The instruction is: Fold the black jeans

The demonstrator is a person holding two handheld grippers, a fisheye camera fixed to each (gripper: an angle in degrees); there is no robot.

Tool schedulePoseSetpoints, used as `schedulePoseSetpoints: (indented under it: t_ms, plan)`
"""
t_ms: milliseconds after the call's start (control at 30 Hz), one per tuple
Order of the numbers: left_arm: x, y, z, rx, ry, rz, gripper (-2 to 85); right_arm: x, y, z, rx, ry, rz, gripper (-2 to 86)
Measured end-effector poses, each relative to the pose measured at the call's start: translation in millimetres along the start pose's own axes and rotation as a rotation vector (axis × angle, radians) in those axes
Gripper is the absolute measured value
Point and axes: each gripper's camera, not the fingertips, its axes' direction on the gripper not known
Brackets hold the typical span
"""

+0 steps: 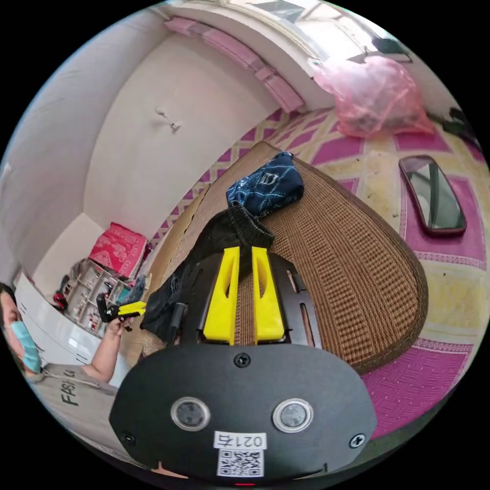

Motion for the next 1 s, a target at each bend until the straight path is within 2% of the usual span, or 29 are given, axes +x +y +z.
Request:
schedulePoseSetpoints:
  t_ms: [233,433,467,533,633,733,800,833,900,933,1000]
  plan:
    - [32.8,-8.7,109.5,-0.072,0.025,0.02,8.9,-89.1,62.2,39.5,-0.142,0.04,-0.278,5.2]
    - [50.8,39.4,166.9,-0.053,0.064,0.027,4.6,-107.9,105.9,53.2,-0.176,0.022,-0.335,5.2]
    - [54.6,52.3,177.3,-0.033,0.071,0.02,1.2,-107.8,108.7,54.7,-0.178,0.013,-0.329,5.2]
    - [56.3,75.2,191.3,0.009,0.095,-0.026,-0.2,-106.8,118.0,59.4,-0.183,-0.024,-0.307,5.0]
    - [43.6,134.0,182.6,0.189,0.145,-0.182,-0.8,-107.7,126.8,61.7,-0.185,-0.037,-0.296,4.7]
    - [24.7,226.6,137.1,0.393,0.1,-0.347,-0.9,-109.9,132.3,60.9,-0.184,-0.036,-0.295,4.0]
    - [9.2,324.2,98.9,0.53,0.039,-0.486,-0.9,-109.7,133.3,60.4,-0.179,-0.048,-0.287,3.4]
    - [6.3,351.0,90.8,0.555,0.012,-0.524,-0.9,-109.4,132.8,61.1,-0.18,-0.055,-0.283,3.0]
    - [-0.2,462.9,71.4,0.622,-0.105,-0.681,-1.0,-109.1,131.1,63.0,-0.184,-0.054,-0.28,2.7]
    - [-1.3,491.9,70.9,0.63,-0.124,-0.729,-1.0,-109.4,129.4,65.1,-0.19,-0.044,-0.279,2.5]
    - [2.9,605.5,86.0,0.659,-0.181,-0.912,-1.0,-111.1,125.8,68.4,-0.2,-0.033,-0.277,2.2]
